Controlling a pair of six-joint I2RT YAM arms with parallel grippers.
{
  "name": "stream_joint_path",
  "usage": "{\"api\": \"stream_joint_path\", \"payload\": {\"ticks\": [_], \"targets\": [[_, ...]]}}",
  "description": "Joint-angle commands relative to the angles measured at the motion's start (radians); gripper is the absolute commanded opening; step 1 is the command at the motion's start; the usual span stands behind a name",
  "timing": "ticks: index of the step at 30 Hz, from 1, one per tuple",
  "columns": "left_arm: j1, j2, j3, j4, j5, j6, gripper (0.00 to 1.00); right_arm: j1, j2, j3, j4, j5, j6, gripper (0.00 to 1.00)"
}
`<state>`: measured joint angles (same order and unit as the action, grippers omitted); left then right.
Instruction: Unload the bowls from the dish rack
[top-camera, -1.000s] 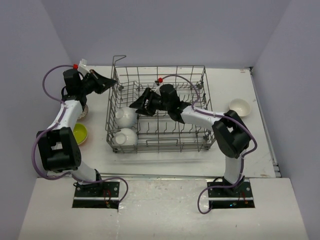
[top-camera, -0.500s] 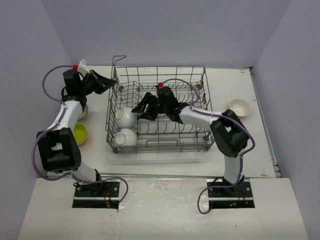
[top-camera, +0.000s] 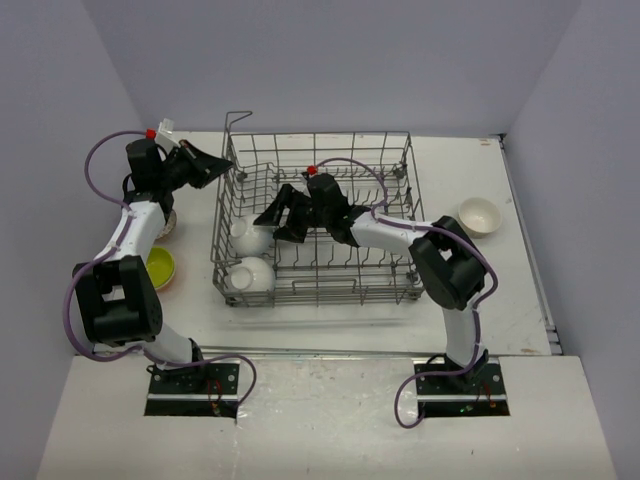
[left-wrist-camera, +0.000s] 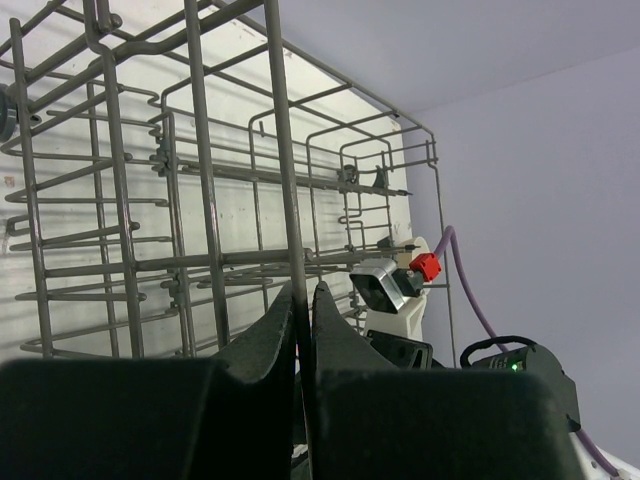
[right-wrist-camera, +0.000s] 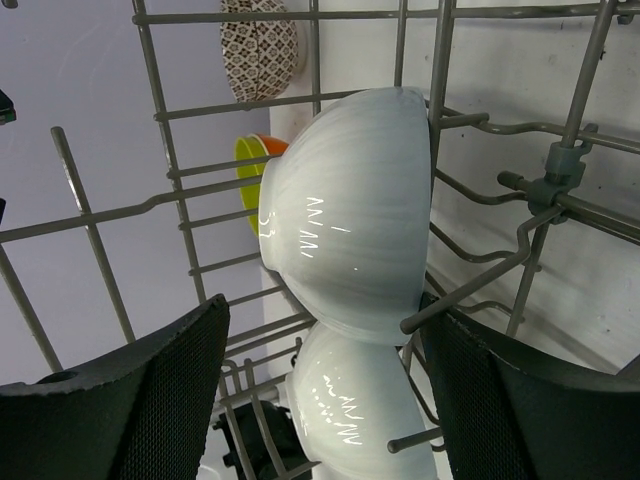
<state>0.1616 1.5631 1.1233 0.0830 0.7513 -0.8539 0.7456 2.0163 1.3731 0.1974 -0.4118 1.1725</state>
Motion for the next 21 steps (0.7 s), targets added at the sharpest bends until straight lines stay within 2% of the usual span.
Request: {"api": "stream_joint_path", "payload": {"ticks": [1,5,11,21], "targets": [[-0.004,0.026,-0.06,-0.108,0.006,0.136,0.0,0.006,0.03,0.032,-0.012,0.008,0.007,0.77],[-0.004,0.028,-0.057,-0.108,0.006,0.135,0.0,0.008,0.033,0.027,0.003,0.001,0.012,0.75],[-0.004,0.031,-0.063,-0.106,0.006,0.139,0.0,0.015,0.029,0.004,0.088,-0.035,0.012,0.58],[-0.004,0.028,-0.065,-0.106,0.008,0.141,0.0,0.034,0.013,-0.069,0.306,-0.084,0.072,0.5]]}}
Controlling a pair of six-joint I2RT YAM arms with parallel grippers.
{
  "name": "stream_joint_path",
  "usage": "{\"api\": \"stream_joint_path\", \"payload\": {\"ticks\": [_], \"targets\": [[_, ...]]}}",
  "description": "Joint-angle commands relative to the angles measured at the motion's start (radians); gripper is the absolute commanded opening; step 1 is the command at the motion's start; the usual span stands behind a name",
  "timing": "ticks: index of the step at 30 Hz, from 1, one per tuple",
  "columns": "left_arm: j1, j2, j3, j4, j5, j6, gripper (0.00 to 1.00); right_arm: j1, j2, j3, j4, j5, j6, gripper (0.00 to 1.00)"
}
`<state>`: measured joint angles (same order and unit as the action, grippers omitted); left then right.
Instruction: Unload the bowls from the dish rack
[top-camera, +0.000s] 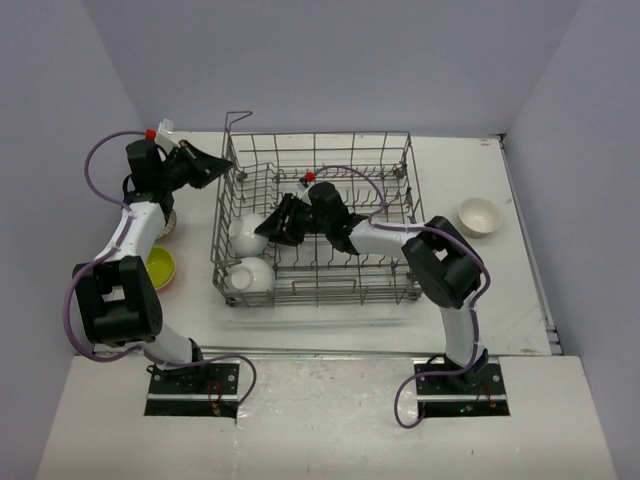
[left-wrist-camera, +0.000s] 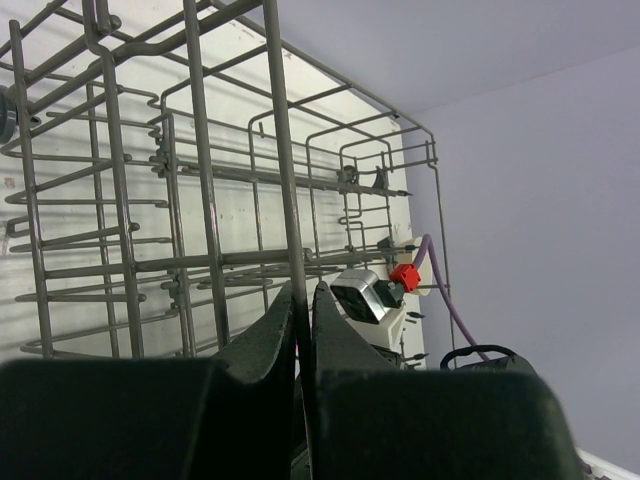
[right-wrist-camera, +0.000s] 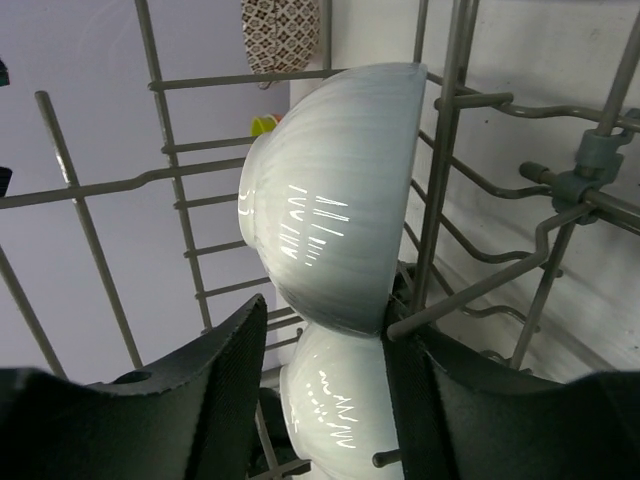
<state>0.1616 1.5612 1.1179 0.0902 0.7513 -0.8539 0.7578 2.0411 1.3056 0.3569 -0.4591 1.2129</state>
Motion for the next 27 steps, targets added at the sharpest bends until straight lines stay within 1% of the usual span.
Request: {"api": "stream_joint_path", "payload": {"ticks": [1,3,4,7,9,14,15,17,18,23,26,27], "targets": [[-0.004,0.03,-0.058,-0.116,0.01,0.145,0.0,0.02,-0.001,-0.002,0.16,-0.042,0.04,0.48],[-0.002,0.03,-0.058,-0.122,0.008,0.148,0.0,0.02,0.014,0.004,0.198,-0.061,0.074,0.45],[-0.002,0.03,-0.058,-0.125,0.006,0.151,0.0,0.02,0.031,0.009,0.218,-0.069,0.091,0.37],[-0.002,0.025,-0.058,-0.129,0.006,0.154,0.0,0.021,0.056,0.015,0.27,-0.095,0.144,0.34],[0.0,0.023,-0.056,-0.133,0.006,0.157,0.0,0.021,0.082,0.032,0.287,-0.107,0.154,0.26],[0.006,0.02,-0.056,-0.136,0.008,0.161,0.0,0.021,0.158,0.104,0.312,-0.157,0.215,0.25],[0.006,0.02,-0.056,-0.138,0.01,0.161,0.0,0.023,0.166,0.109,0.341,-0.162,0.238,0.16],[0.006,0.019,-0.058,-0.139,0.01,0.162,0.0,0.021,0.185,0.106,0.381,-0.167,0.266,0.07],[0.006,0.022,-0.058,-0.138,0.01,0.162,0.0,0.021,0.192,0.107,0.414,-0.173,0.293,0.0],[0.007,0.025,-0.058,-0.136,0.008,0.161,0.0,0.021,0.208,0.067,0.591,-0.182,0.356,0.0],[0.007,0.03,-0.056,-0.132,0.01,0.158,0.0,0.021,0.218,0.041,0.752,-0.188,0.411,0.0],[0.007,0.03,-0.056,-0.13,0.008,0.156,0.0,0.023,0.223,0.038,0.837,-0.191,0.439,0.0]]}}
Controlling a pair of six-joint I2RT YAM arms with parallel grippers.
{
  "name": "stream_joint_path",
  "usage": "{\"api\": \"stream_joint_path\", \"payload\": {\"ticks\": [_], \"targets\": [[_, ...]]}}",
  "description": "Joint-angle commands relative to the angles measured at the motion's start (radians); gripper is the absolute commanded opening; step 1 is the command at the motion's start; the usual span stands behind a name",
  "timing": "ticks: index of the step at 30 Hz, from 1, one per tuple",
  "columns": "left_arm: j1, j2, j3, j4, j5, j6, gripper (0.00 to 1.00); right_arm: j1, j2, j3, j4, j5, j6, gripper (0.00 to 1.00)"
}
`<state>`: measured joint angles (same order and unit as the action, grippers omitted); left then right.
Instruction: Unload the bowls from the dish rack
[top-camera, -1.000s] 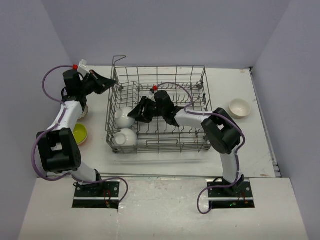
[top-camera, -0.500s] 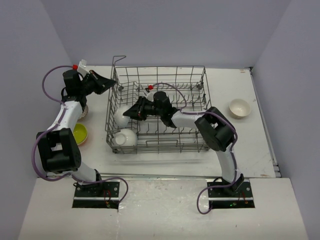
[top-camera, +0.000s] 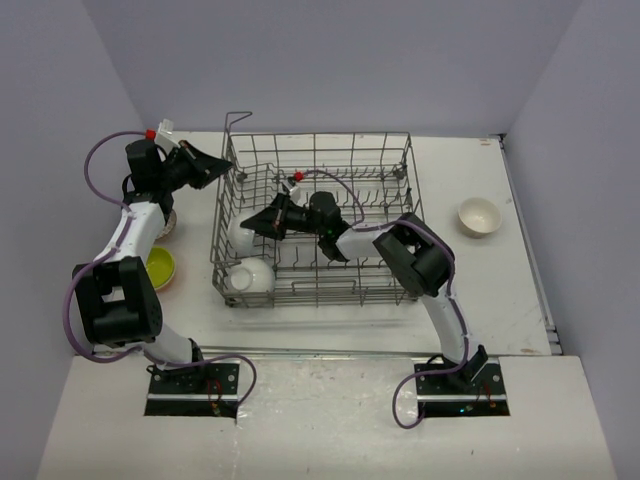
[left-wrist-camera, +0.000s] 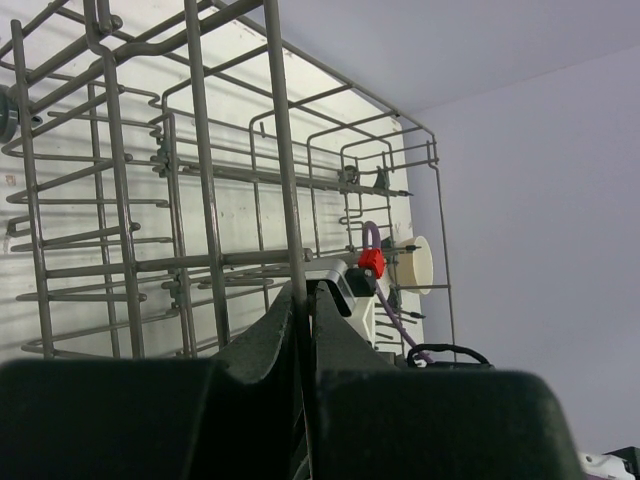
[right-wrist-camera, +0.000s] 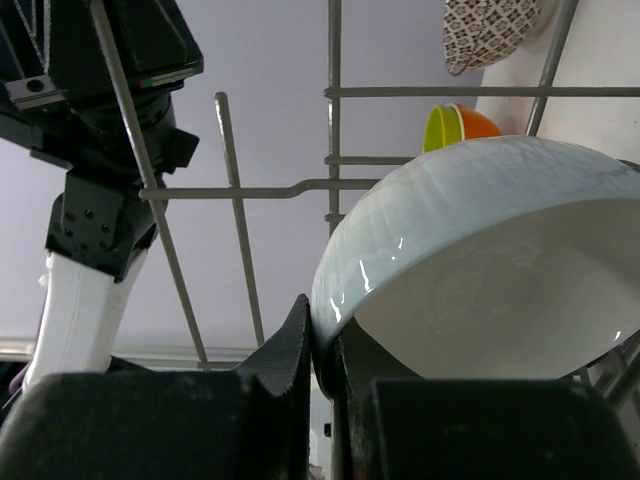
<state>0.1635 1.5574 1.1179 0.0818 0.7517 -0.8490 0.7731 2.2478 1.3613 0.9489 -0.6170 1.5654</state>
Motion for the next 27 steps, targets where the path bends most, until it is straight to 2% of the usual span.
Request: {"api": "stream_joint_path", "payload": {"ticks": [1,3,8,14,15,17,18,19,20,21,22,23,25,26,27], "targets": [[0.005,0.033,-0.056,-0.12,0.008,0.151,0.0,0.006,0.013,-0.025,0.286,-0.039,0.097,0.0],[0.005,0.035,-0.055,-0.119,0.008,0.151,0.0,0.005,-0.011,-0.036,0.323,-0.046,0.094,0.0],[0.008,0.036,-0.052,-0.122,0.006,0.154,0.0,-0.011,-0.146,-0.048,0.295,-0.078,0.071,0.0],[0.008,0.046,-0.052,-0.123,0.005,0.157,0.0,-0.055,-0.345,-0.024,-0.011,-0.122,-0.076,0.0],[0.01,0.046,-0.052,-0.125,0.005,0.159,0.0,-0.064,-0.375,-0.025,-0.135,-0.122,-0.137,0.0],[0.01,0.046,-0.05,-0.123,0.003,0.157,0.0,-0.098,-0.427,-0.011,-0.273,-0.133,-0.217,0.0],[0.01,0.049,-0.049,-0.125,0.005,0.157,0.0,-0.112,-0.482,-0.002,-0.473,-0.127,-0.325,0.0],[0.01,0.05,-0.046,-0.126,0.005,0.157,0.0,-0.147,-0.511,0.042,-0.595,-0.094,-0.391,0.0],[0.01,0.053,-0.046,-0.126,0.005,0.157,0.0,-0.167,-0.558,0.07,-0.83,-0.064,-0.535,0.0],[0.01,0.055,-0.044,-0.128,0.005,0.157,0.0,-0.185,-0.573,0.166,-0.966,-0.023,-0.615,0.0],[0.01,0.059,-0.044,-0.128,0.005,0.156,0.0,-0.224,-0.579,0.23,-1.254,0.097,-0.769,0.0],[0.01,0.061,-0.044,-0.128,0.006,0.157,0.0,-0.244,-0.577,0.354,-1.377,0.165,-0.835,0.0],[0.01,0.063,-0.046,-0.132,0.003,0.162,0.0,-0.285,-0.573,0.476,-1.589,0.352,-0.953,0.0],[0.01,0.063,-0.049,-0.137,0.002,0.166,0.0,-0.296,-0.573,0.527,-1.668,0.56,-1.041,0.0],[0.01,0.063,-0.053,-0.136,-0.002,0.166,0.0,-0.308,-0.577,0.589,-1.791,0.668,-1.07,0.0]]}}
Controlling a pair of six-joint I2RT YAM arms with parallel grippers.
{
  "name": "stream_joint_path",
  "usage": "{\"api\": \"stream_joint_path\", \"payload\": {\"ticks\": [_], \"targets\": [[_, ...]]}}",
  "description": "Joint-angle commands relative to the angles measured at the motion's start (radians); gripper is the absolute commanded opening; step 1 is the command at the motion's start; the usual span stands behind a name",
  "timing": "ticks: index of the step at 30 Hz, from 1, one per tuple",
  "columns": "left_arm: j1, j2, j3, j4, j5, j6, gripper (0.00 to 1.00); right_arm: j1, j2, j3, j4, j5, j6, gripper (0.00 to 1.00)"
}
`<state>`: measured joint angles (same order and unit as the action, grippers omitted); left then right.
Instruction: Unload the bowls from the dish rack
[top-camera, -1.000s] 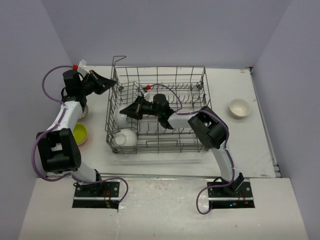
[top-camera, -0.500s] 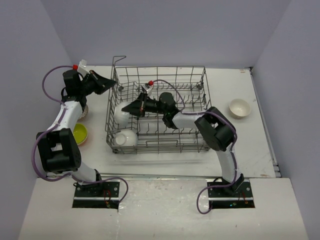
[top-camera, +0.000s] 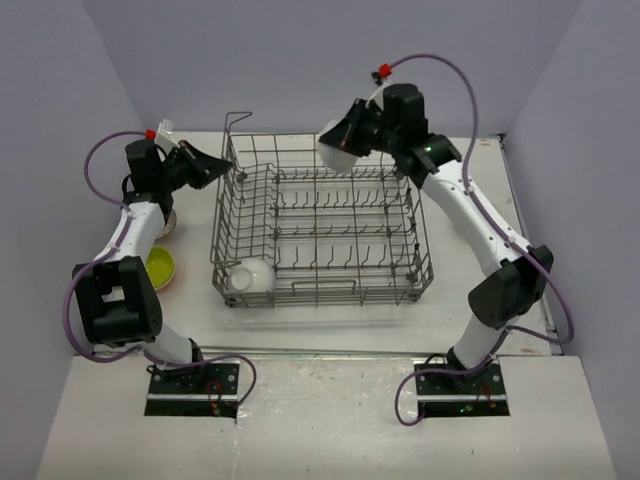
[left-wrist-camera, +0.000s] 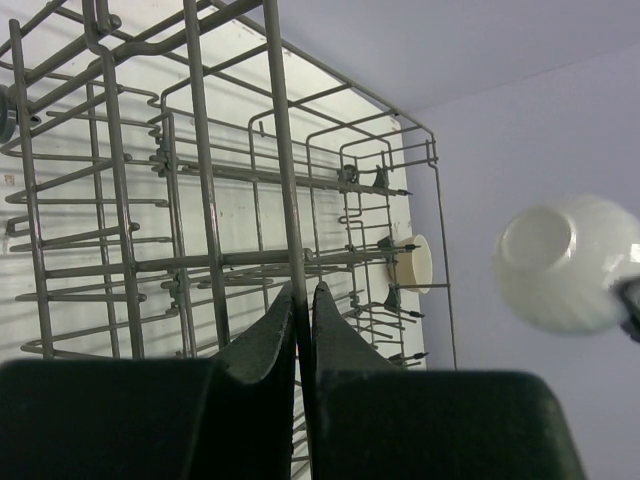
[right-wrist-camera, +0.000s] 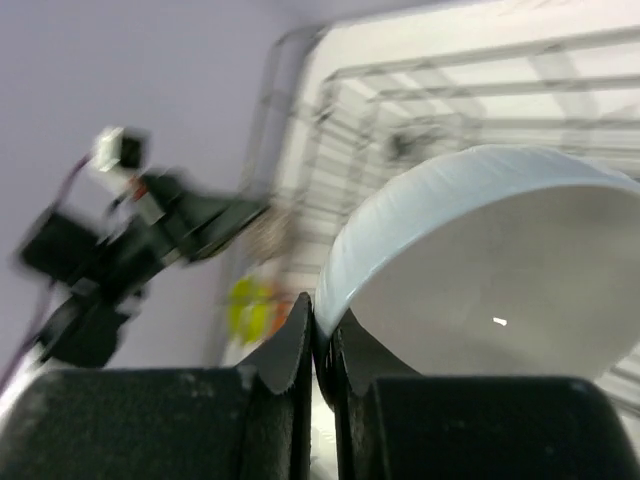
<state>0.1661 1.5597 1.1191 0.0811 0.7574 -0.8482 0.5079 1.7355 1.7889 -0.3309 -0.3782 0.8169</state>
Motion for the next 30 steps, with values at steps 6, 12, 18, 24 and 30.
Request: {"api": "stream_joint_path", "payload": {"ticks": [6,12,18,24,30], "targets": [[0.007,0.079,-0.059,-0.121,0.007,0.172,0.0,-0.216,-0.159,0.08,-0.651,0.913,-0.409,0.0],[0.001,0.099,-0.039,-0.129,0.014,0.175,0.0,-0.328,-0.234,-0.145,-0.666,1.067,-0.352,0.0],[-0.002,0.102,-0.045,-0.129,0.019,0.184,0.0,-0.434,-0.212,-0.331,-0.559,0.969,-0.381,0.0],[-0.005,0.099,-0.062,-0.13,0.02,0.192,0.0,-0.502,-0.05,-0.229,-0.528,0.871,-0.446,0.0],[-0.005,0.1,-0.073,-0.13,0.013,0.201,0.0,-0.503,0.125,-0.056,-0.572,0.82,-0.487,0.0]]}}
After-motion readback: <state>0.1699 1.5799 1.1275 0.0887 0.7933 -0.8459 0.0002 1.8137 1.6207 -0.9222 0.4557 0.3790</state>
